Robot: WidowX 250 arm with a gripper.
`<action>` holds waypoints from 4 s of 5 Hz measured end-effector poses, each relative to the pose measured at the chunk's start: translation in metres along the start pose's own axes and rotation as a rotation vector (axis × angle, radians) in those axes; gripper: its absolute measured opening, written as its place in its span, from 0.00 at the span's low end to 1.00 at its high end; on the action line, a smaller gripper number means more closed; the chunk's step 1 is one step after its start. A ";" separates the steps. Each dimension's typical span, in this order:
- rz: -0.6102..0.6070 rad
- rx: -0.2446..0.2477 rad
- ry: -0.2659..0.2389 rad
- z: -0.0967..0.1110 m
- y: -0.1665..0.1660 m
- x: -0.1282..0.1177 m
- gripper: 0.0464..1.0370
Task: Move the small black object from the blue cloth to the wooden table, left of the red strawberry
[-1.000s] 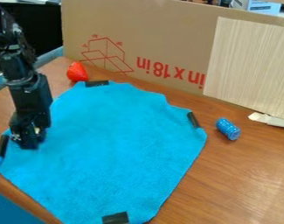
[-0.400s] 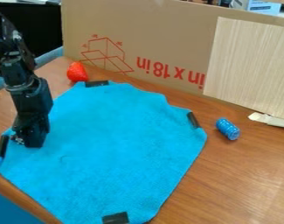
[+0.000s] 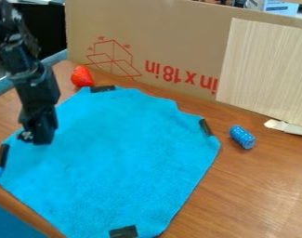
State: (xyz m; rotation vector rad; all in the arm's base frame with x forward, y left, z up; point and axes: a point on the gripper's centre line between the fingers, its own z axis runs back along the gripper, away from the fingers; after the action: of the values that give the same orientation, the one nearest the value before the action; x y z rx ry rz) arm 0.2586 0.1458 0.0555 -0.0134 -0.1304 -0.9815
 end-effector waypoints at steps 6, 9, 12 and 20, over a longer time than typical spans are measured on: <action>0.211 -0.056 -0.057 -0.050 -0.097 0.256 0.49; 0.263 0.005 -0.041 -0.029 -0.107 0.262 0.49; 0.520 0.011 -0.090 0.001 -0.031 0.175 0.49; 1.044 0.070 -0.202 -0.002 0.119 0.021 0.49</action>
State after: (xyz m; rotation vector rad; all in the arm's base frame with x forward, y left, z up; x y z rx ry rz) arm 0.3691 0.1943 0.0615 -0.1052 -0.3035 0.0706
